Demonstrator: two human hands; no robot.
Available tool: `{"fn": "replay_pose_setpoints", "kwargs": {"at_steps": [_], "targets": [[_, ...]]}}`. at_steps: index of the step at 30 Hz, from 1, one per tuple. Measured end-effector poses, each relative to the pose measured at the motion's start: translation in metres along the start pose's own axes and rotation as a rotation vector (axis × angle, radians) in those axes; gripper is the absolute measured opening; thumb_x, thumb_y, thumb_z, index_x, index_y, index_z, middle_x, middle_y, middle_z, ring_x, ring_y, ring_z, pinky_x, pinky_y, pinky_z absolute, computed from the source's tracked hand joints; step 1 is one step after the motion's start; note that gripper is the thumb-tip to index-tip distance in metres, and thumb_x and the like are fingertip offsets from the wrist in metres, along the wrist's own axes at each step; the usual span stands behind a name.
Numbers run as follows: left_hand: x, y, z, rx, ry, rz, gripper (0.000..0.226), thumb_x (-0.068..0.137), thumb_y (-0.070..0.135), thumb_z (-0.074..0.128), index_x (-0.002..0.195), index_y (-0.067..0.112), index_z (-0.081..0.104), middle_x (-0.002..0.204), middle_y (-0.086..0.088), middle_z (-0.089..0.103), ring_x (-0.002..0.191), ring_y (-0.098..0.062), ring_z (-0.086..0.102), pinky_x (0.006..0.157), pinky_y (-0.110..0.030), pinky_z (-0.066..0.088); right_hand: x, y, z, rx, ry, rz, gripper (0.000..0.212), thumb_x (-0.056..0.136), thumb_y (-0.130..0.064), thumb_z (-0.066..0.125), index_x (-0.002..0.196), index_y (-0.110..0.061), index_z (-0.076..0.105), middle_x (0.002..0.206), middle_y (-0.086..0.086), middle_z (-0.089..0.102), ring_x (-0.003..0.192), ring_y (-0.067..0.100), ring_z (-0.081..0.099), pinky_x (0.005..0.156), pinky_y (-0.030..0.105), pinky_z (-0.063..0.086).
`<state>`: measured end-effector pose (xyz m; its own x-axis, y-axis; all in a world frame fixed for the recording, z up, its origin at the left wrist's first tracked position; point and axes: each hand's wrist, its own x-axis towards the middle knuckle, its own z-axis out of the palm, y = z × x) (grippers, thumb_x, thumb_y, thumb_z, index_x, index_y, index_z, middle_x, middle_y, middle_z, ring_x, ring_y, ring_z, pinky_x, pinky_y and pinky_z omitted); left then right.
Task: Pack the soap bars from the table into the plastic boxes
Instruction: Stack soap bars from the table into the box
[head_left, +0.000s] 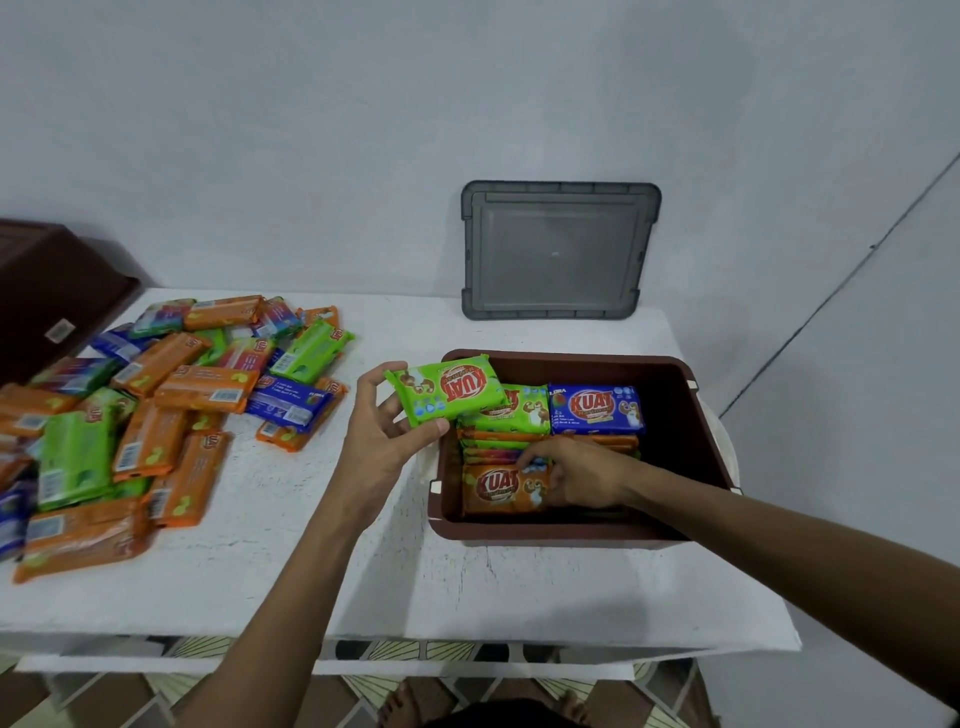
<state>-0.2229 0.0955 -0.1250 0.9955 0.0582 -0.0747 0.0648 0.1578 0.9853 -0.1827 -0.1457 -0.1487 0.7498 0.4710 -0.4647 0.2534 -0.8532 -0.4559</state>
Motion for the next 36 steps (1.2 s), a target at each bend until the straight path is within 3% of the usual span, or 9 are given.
{"fn": "replay_pose_setpoints", "kwargs": {"at_steps": [9,13,19,22,26,29,31,34,36], "targets": [[0.001,0.0,0.0,-0.006,-0.001,-0.003,0.063,0.075,0.003,0.072,0.123,0.033,0.043,0.113,0.002,0.069,0.101,-0.017,0.068,0.074,-0.027,0.058,-0.003,0.0,0.004,-0.132,0.029,-0.059,0.051,0.089,-0.026,0.068,0.136,-0.023,0.05,0.139,0.001,0.053,0.123,0.019,0.052,0.1,0.035,0.049],[0.001,0.001,-0.001,0.003,-0.026,0.001,0.063,0.078,-0.003,0.07,0.123,0.031,0.043,0.107,0.007,0.072,0.099,-0.016,0.069,0.071,-0.025,0.057,-0.016,-0.002,-0.014,-0.107,-0.028,-0.08,0.047,0.092,-0.031,0.063,0.136,-0.021,0.05,0.132,0.001,0.059,0.111,0.016,0.059,0.087,0.026,0.049],[-0.002,0.007,0.001,0.03,-0.1,-0.003,0.064,0.077,-0.002,0.07,0.124,0.033,0.042,0.117,-0.003,0.068,0.105,-0.022,0.066,0.076,-0.028,0.057,-0.034,-0.012,-0.045,0.342,0.228,-0.167,0.03,0.096,-0.021,0.059,0.124,-0.014,0.057,0.094,0.007,0.073,0.081,0.016,0.072,0.079,0.032,0.059],[-0.002,0.015,0.007,0.036,-0.165,-0.002,0.065,0.073,0.004,0.071,0.124,0.033,0.042,0.123,-0.008,0.064,0.108,-0.024,0.065,0.076,-0.03,0.057,-0.038,-0.025,-0.051,0.674,0.331,-0.218,0.039,0.094,-0.015,0.061,0.132,-0.018,0.052,0.099,0.011,0.071,0.091,0.022,0.071,0.08,0.033,0.06],[-0.001,0.025,0.012,0.025,-0.319,-0.004,0.067,0.077,-0.001,0.066,0.133,0.026,0.04,0.122,-0.007,0.065,0.108,-0.025,0.064,0.081,-0.033,0.057,-0.039,-0.035,-0.053,0.915,0.313,-0.211,0.046,0.09,-0.015,0.067,0.133,-0.023,0.051,0.111,0.011,0.067,0.099,0.022,0.07,0.08,0.033,0.059],[0.003,0.027,0.018,0.082,-0.384,0.022,0.068,0.084,-0.007,0.061,0.139,0.028,0.041,0.126,-0.003,0.062,0.11,-0.02,0.063,0.082,-0.031,0.056,-0.037,-0.034,-0.054,0.92,0.291,-0.164,0.047,0.085,-0.014,0.073,0.128,-0.021,0.056,0.099,0.007,0.07,0.091,0.02,0.071,0.073,0.032,0.056],[0.004,0.026,0.024,0.091,-0.373,0.039,0.069,0.087,-0.008,0.059,0.141,0.03,0.04,0.126,-0.002,0.062,0.105,-0.018,0.065,0.08,-0.027,0.054,-0.038,-0.032,-0.054,0.891,0.248,-0.157,0.041,0.085,-0.011,0.072,0.124,-0.015,0.06,0.102,0.008,0.072,0.093,0.022,0.071,0.078,0.032,0.057],[0.007,0.024,0.029,0.213,-0.318,0.098,0.065,0.088,0.002,0.063,0.14,0.035,0.04,0.125,0.003,0.063,0.099,-0.018,0.067,0.082,-0.028,0.055,-0.043,-0.027,-0.054,0.906,0.158,-0.178,0.021,0.088,-0.002,0.067,0.108,-0.009,0.064,0.103,0.008,0.072,0.093,0.02,0.07,0.083,0.033,0.056],[0.01,0.021,0.03,0.34,-0.282,0.165,0.055,0.09,0.009,0.064,0.136,0.033,0.045,0.123,0.008,0.064,0.098,-0.017,0.066,0.084,-0.03,0.056,-0.047,-0.022,-0.054,0.906,0.138,-0.174,0.027,0.086,0.003,0.066,0.11,-0.008,0.06,0.109,0.01,0.07,0.098,0.021,0.069,0.085,0.036,0.057]]}}
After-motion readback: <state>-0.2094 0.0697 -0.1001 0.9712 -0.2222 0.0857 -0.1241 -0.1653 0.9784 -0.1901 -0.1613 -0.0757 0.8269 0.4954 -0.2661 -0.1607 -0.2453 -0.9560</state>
